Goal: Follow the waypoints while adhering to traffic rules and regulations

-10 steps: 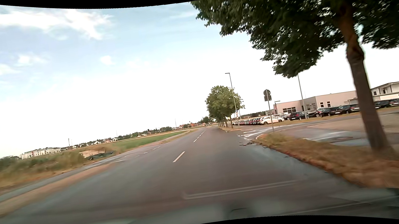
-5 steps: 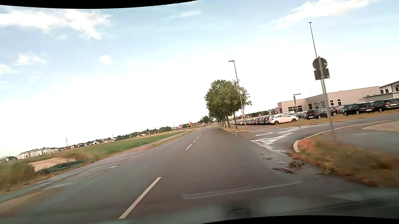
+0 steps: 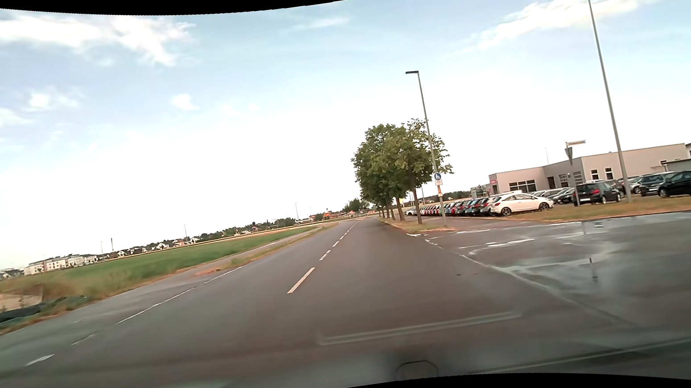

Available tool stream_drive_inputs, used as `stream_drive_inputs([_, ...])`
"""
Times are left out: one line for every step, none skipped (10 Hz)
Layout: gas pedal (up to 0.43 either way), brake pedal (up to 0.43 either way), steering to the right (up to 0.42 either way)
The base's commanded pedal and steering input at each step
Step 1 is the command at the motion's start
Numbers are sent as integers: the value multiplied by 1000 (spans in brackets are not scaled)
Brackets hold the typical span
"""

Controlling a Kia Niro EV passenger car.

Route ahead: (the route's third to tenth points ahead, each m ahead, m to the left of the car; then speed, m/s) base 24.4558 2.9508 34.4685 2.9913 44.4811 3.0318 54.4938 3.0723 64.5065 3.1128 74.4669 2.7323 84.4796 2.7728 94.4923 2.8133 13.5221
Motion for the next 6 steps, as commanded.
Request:
stream_drive_inputs([87,0,-1])
stream_drive_inputs([87,0,-1])
stream_drive_inputs([87,0,-1])
stream_drive_inputs([87,0,-1])
stream_drive_inputs([87,0,-1])
stream_drive_inputs([79,0,-1])
